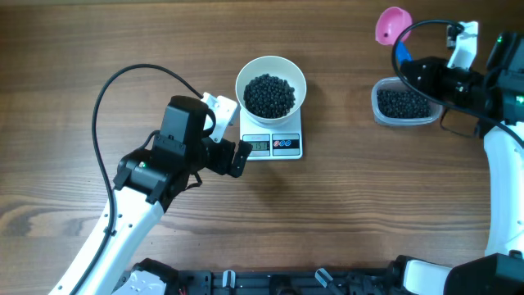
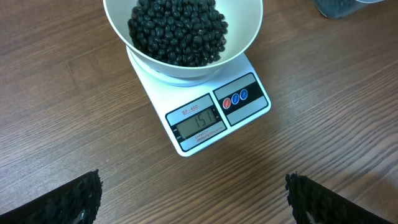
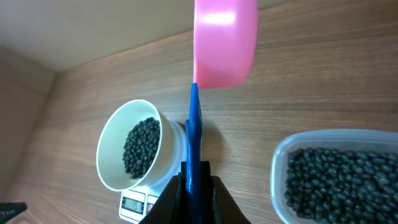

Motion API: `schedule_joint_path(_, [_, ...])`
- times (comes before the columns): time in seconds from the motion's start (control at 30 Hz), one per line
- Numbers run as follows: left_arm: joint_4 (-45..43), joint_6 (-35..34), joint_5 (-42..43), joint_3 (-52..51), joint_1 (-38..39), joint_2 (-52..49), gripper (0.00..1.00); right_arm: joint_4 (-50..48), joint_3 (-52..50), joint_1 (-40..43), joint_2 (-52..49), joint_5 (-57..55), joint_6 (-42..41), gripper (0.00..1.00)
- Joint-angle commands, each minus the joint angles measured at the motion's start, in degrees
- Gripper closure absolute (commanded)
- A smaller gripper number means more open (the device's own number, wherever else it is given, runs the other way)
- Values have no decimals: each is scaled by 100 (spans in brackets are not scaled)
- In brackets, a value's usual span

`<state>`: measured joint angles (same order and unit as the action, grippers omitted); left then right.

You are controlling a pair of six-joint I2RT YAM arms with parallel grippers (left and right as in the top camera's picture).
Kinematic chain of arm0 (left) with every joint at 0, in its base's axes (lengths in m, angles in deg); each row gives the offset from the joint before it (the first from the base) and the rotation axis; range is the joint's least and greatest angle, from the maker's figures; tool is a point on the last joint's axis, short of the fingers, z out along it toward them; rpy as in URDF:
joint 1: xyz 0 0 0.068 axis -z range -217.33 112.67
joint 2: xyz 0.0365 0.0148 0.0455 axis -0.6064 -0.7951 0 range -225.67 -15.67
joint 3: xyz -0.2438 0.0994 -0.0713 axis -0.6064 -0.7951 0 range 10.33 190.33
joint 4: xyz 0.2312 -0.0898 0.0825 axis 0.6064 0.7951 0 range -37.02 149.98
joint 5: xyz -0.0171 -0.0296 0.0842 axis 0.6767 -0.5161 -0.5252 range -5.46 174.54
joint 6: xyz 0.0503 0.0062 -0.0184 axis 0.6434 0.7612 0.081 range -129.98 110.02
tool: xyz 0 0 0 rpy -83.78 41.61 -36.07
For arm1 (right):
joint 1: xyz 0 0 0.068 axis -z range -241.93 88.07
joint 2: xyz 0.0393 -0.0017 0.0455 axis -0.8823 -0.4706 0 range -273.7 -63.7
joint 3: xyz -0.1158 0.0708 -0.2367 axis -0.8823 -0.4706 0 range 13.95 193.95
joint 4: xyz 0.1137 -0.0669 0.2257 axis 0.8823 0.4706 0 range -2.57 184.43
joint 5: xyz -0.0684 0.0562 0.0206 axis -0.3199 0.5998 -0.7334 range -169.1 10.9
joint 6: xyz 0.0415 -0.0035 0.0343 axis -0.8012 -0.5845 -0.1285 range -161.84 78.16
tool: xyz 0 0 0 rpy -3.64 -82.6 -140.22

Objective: Scoop item into bowl and weigh 150g on scale
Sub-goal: 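Carry the empty scoop with the right gripper back to the bean tub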

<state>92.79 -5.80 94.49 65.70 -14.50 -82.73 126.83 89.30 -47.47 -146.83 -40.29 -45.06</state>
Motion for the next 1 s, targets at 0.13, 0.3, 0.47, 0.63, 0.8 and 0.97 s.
schedule_joint_path(0.13, [-15,9,90,-31,31,-13,0,-144,37,-122,138,70,-7,96])
schedule_joint_path(0.3, [-15,7,87,-31,31,-13,0,-103,37,-109,138,-573,44,96])
schedule_joint_path(0.47, [-15,7,90,-31,31,-13,0,334,37,-72,138,-1460,804,96])
schedule_joint_path(0.63, [-15,7,87,-31,31,-13,0,920,37,-74,138,-2188,1729,96])
schedule_joint_path(0.8, [-15,7,90,-31,31,-13,0,1386,37,-74,127,-2979,2608,96])
schedule_joint_path(0.97, [-15,7,90,-31,31,-13,0,1491,37,-74,83,-3825,3351,96])
